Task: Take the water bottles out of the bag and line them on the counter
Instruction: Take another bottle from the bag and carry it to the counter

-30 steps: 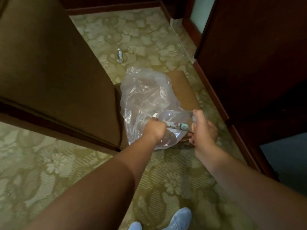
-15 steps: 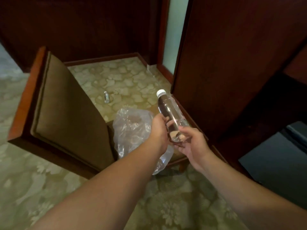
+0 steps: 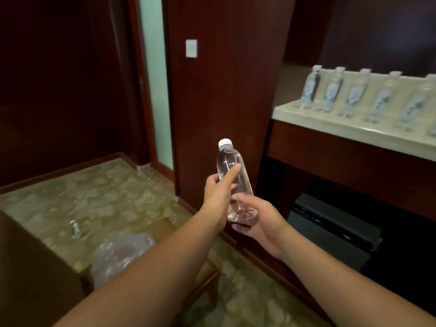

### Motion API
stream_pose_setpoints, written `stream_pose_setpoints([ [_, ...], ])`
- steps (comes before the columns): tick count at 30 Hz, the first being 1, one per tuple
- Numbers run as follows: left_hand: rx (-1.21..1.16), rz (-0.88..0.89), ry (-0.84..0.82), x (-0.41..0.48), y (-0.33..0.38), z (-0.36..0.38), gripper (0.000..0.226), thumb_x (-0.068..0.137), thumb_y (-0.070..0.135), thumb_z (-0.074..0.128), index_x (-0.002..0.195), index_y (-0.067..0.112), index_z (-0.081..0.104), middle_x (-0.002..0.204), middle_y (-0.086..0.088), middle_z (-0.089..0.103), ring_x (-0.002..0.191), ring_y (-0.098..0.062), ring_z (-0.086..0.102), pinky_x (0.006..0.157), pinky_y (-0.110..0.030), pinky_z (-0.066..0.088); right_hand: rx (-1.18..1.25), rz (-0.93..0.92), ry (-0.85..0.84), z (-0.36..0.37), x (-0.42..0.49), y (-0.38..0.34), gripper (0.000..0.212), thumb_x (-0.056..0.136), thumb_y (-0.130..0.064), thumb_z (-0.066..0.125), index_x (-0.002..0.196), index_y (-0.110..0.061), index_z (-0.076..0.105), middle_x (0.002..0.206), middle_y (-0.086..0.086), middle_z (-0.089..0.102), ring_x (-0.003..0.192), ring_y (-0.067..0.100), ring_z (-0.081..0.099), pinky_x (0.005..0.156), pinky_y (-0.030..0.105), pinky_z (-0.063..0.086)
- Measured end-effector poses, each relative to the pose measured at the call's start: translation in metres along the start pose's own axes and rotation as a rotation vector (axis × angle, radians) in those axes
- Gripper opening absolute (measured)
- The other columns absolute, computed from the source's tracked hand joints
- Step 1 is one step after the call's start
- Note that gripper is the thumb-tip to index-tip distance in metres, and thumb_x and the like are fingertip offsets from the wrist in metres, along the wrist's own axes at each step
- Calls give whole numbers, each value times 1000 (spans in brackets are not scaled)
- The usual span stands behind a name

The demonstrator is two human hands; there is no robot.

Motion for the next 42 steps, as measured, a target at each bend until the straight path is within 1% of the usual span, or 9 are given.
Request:
stream_pose_setpoints([
  [6, 177, 55, -231, -13, 15, 99, 41, 71, 33, 79, 103, 11, 66, 102, -14, 72, 90, -26, 70, 89, -44, 55, -30, -96, 128, -72, -29, -54, 30, 83, -20, 65, 110, -8, 61, 99, 6, 72, 92, 19, 67, 79, 31, 52],
  [12, 300, 125, -420, -33, 19, 203, 30, 81, 26, 71, 103, 5, 68, 88, -12, 69, 72, -19, 65, 65, -26, 55, -30, -176, 151, -150, -62, -98, 28, 80, -10, 62, 107, -11, 68, 89, 3, 73, 80, 15, 69, 73, 28, 50],
  [16, 308, 147, -510, -38, 10, 266, 19, 83, 25, 69, 98, 12, 71, 83, -6, 69, 75, -19, 66, 68, -28, 52, -50, -205, 238, -208, -78, -123, 20, 75, 0, 61, 90, -12, 66, 77, 6, 70, 72, 18, 67, 68, 29, 52],
  [22, 334, 233, -592, -39, -12, 343, 19, 88, 21, 62, 104, 26, 70, 104, -7, 72, 99, -25, 68, 86, -36, 54, -158, -247, 368, -284, -91, -152, 28, 72, 9, 61, 93, -9, 64, 70, 2, 71, 55, 6, 68, 45, 14, 47],
  [24, 341, 254, -616, -36, -19, 364, 19, 89, 18, 61, 104, 27, 69, 105, -9, 72, 100, -27, 68, 90, -39, 53, -155, -267, 398, -304, -90, -157, 26, 70, 10, 64, 84, -11, 63, 71, 3, 71, 60, 8, 69, 51, 17, 49],
  [28, 359, 280, -659, -24, -31, 396, 25, 91, 14, 59, 111, 28, 65, 106, -6, 72, 102, -25, 68, 93, -40, 53, -118, -279, 506, -339, -78, -164, 45, 63, 14, 64, 104, -6, 64, 85, 8, 74, 85, 22, 70, 75, 32, 53],
  [33, 348, 267, -729, 11, -39, 433, 30, 90, 11, 61, 107, 36, 61, 105, 2, 71, 101, -16, 67, 88, -26, 53, -106, -297, 566, -381, -47, -176, 55, 58, 13, 64, 108, -11, 65, 89, 8, 75, 92, 26, 70, 82, 38, 55],
  [37, 380, 298, -755, 58, -48, 469, 33, 88, 14, 64, 117, 30, 62, 102, 5, 68, 99, -16, 67, 89, -28, 53, -96, -307, 629, -418, -11, -191, 60, 53, 9, 67, 110, -12, 65, 92, 8, 76, 93, 26, 71, 89, 43, 55],
  [42, 434, 313, -791, 125, -65, 523, 44, 83, 21, 70, 126, 23, 61, 108, -11, 62, 99, -29, 66, 88, -39, 55, -125, -305, 737, -473, 30, -213, 41, 64, 18, 59, 97, -3, 69, 82, 13, 74, 77, 24, 71, 64, 28, 54],
])
Point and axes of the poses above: each hand's wrist, its own x-axis towards the middle knuckle, its own z-axis out of the palm, y = z × x, the point moved 1 cm from there along x, towards the middle knuckle
